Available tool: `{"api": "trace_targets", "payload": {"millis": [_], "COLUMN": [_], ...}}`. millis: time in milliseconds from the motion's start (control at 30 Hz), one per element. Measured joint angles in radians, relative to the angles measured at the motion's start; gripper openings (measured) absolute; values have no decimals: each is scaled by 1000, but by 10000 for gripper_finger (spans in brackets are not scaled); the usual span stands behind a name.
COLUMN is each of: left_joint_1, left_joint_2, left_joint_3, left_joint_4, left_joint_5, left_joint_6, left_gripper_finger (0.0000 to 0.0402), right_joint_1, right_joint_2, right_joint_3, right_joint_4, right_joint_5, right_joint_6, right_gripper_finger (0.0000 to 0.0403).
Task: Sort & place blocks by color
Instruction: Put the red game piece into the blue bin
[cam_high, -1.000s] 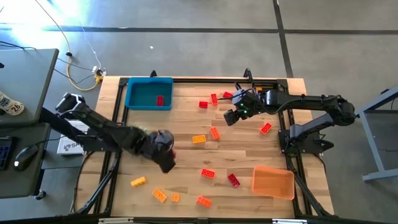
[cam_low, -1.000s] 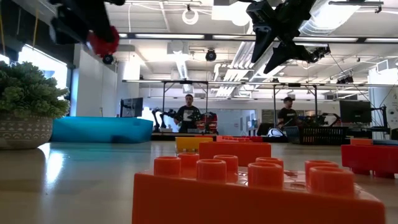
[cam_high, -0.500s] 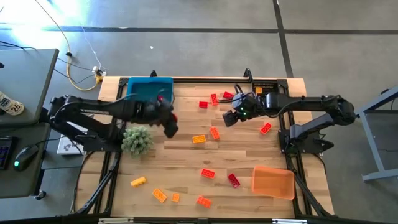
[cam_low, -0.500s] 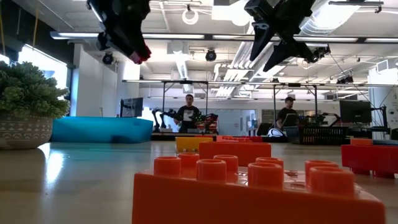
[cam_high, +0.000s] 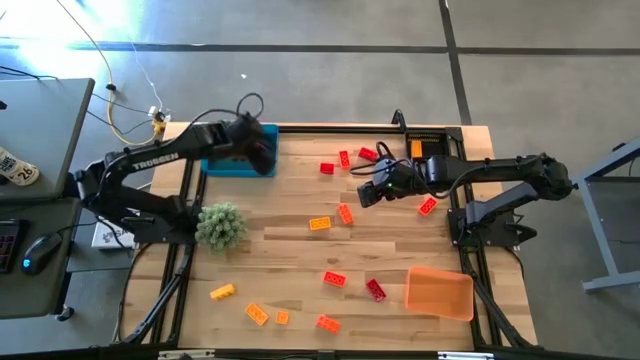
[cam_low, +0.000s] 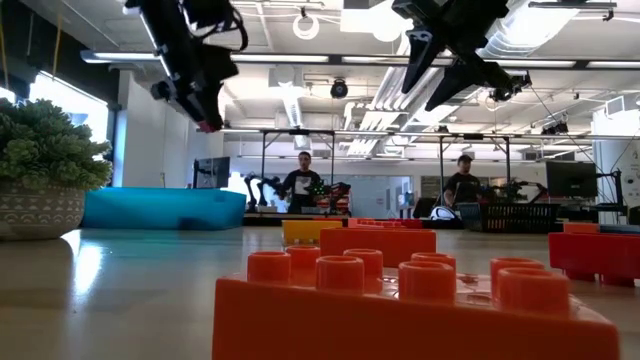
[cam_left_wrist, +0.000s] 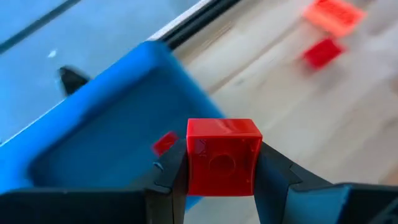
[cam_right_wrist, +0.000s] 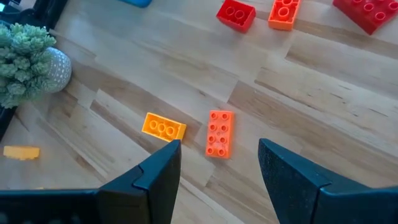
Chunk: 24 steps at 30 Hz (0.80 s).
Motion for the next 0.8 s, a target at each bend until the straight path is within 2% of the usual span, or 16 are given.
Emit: {"api": "trace_targets", "payload": {"millis": [133,300,433,800], "left_joint_1": [101,166,187,198], "left_joint_2": [31,101,164,323], "left_joint_3": [0,-1,-1,-1], "left_joint_4": [-44,-60,-59,-58], "left_joint_5": [56,74,115,118], "left_joint_6": [9,8,-3,-32], "left_gripper_finger": [107,107,107,112], "right_joint_1": [-3,-19,-53,-135], "right_joint_2": [0,0,0,0], "right_joint_3": [0,0,0,0], "right_joint_4": [0,0,0,0], "right_joint_5": [3,48,28,-67], "right_joint_6": [-12,-63,-120,-263], "right_gripper_finger": [202,202,202,202]}}
